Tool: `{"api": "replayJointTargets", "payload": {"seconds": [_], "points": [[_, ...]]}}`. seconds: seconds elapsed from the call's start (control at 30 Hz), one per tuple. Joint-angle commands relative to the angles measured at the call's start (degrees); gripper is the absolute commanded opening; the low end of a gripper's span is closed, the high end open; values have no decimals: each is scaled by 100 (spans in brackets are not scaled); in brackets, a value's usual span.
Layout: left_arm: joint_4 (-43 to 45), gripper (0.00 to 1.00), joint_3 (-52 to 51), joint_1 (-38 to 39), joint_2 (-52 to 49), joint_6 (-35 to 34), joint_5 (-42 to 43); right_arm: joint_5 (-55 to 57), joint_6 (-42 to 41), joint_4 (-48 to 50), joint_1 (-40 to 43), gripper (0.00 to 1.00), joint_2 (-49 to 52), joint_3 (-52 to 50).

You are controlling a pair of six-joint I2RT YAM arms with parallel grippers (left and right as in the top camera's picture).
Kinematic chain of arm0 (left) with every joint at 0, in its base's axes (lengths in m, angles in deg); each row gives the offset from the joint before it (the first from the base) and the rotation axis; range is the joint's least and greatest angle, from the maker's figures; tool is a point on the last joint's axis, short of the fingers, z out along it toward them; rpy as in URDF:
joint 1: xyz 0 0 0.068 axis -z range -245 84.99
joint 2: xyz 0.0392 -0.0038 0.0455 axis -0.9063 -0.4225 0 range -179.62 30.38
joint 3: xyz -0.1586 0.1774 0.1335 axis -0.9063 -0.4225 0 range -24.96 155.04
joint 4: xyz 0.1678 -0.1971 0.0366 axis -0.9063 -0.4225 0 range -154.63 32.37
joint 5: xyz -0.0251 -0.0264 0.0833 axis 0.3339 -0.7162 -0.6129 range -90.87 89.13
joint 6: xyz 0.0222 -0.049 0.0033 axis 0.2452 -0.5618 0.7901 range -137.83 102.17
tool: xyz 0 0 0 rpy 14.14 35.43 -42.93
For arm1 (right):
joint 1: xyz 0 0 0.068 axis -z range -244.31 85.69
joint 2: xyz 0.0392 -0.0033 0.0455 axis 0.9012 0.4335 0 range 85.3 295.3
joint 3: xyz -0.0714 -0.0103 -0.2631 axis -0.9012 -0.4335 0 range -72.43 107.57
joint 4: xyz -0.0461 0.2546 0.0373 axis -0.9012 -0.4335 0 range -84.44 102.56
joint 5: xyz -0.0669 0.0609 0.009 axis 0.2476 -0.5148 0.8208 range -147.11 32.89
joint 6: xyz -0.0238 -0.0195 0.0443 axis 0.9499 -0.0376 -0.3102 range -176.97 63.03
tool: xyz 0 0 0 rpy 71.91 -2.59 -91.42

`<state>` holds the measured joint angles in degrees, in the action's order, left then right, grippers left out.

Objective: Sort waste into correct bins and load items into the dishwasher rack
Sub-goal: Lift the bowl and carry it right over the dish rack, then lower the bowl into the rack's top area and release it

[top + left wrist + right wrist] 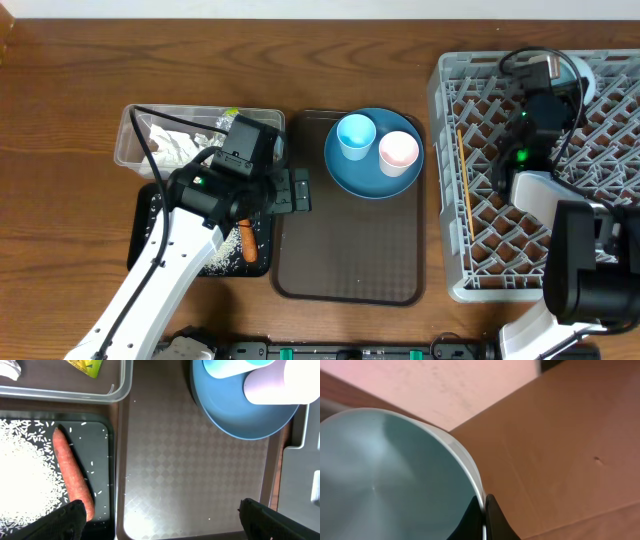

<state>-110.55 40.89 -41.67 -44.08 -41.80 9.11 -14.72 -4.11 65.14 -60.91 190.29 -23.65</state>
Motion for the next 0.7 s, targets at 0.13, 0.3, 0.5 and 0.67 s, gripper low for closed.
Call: {"api": "replayJointTargets", "payload": {"seconds": [0.13, 0.3, 0.5, 0.67], "points": [[-20, 100, 79, -28, 35, 15, -13, -195, -319, -439, -245, 1, 90, 31], [-20, 100, 76, -28, 35, 15, -13, -66, -664, -986, -433, 1, 90, 28], [-20, 100, 76, -28, 35, 15, -13, 267, -654, -1209, -625, 4, 87, 28], [-20, 100, 79, -28, 35, 15, -13, 748, -654, -1213, -918, 15, 87, 28]]}}
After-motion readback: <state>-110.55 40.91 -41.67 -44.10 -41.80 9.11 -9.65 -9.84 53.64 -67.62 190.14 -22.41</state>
